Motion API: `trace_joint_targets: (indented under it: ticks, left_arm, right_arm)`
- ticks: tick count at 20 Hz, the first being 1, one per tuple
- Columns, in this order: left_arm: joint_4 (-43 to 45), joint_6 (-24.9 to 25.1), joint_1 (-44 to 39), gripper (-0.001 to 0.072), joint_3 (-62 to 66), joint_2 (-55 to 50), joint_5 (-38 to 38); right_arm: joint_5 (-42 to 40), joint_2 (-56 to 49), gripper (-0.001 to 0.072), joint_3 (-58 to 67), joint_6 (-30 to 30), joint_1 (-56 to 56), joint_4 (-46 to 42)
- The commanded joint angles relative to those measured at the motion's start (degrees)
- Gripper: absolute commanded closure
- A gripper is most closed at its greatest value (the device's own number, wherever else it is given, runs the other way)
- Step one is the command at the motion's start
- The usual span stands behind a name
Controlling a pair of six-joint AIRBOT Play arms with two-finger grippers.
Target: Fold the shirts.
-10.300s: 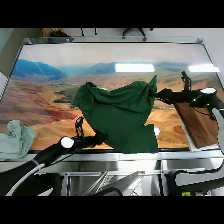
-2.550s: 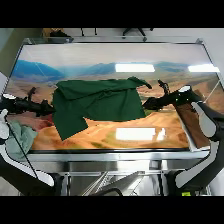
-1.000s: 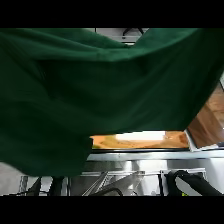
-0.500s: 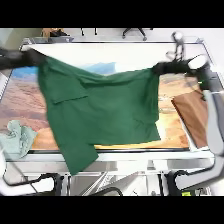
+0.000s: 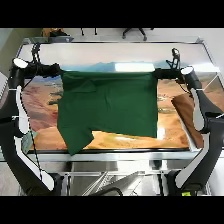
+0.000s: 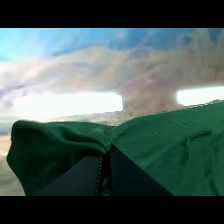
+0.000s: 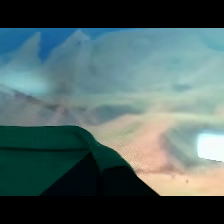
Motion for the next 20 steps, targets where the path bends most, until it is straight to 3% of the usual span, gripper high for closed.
trace_joint_targets:
  ticks: [1, 5, 11, 19, 20]
  left_arm:
    - [0.48, -0.76, 1.49, 0.0691, -1.09, -1.14, 3.63]
    - [2.34, 1.09, 0.28, 0.0691, -1.11, -1.27, 0.81]
    - [15.89, -1.53, -2.97, 0.0690, -1.16, -3.65, -3.61]
    - [15.26, -1.60, -3.61, 0.0685, -1.01, -5.18, -5.25]
    - [14.14, -1.55, -3.61, 0.0684, -1.01, -4.81, -5.60]
  right_arm:
    - [3.91, -1.68, 0.0692, 2.51, -0.57, -2.82, 3.43]
    - [11.47, -1.86, 0.0692, 2.45, -0.59, -3.45, 2.16]
    - [14.62, -4.66, 0.0691, 1.14, 0.72, -2.97, -1.90]
    - [15.04, -6.78, 0.0685, 1.18, 0.70, -2.58, -1.57]
    - [15.72, -6.25, 0.0572, 1.20, 0.66, -2.56, -1.64]
